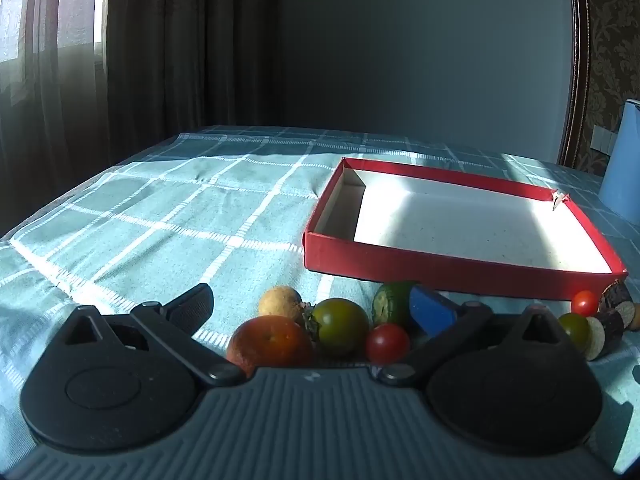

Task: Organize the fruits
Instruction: 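Move the right gripper toward the black cylindrical piece beside the tomatoes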

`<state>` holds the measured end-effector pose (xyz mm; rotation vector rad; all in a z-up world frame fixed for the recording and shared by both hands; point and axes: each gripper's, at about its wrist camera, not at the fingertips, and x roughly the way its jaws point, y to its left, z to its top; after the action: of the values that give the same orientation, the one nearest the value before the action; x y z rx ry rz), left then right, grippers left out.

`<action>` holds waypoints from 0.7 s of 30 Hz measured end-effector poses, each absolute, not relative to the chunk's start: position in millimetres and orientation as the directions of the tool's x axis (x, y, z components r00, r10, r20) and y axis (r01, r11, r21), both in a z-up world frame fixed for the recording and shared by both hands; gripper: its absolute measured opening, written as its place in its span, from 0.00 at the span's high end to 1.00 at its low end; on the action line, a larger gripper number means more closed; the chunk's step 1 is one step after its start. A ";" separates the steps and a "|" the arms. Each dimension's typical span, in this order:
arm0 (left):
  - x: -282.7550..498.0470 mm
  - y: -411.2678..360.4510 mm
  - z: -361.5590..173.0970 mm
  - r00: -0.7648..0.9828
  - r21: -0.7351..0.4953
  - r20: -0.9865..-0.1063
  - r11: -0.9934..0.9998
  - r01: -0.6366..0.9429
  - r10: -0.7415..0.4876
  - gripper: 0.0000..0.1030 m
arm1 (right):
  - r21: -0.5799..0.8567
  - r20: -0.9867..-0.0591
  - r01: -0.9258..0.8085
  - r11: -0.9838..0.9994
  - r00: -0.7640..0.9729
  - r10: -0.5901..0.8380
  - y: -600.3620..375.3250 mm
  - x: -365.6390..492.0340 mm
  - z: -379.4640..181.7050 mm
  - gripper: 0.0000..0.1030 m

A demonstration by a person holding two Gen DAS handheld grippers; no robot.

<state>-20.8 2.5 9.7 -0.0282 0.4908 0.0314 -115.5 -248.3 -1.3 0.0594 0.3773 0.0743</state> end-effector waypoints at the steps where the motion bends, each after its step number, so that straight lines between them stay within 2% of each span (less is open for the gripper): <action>1: -21.3 2.7 9.4 0.882 -0.019 -0.471 0.999 -0.037 0.023 0.00 | 0.072 -0.367 -0.064 0.995 0.926 0.086 -248.2 -115.6 -1.5 0.00; 21: -21.5 2.9 8.4 0.879 -0.021 -0.475 0.999 -0.043 0.028 0.00 | 0.020 -0.405 -0.074 0.997 0.911 0.076 -241.7 -111.9 -3.6 0.02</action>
<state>-21.5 2.9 8.4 -0.0309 0.4949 0.0366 -111.9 -241.7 -3.6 0.0045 0.4176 0.0773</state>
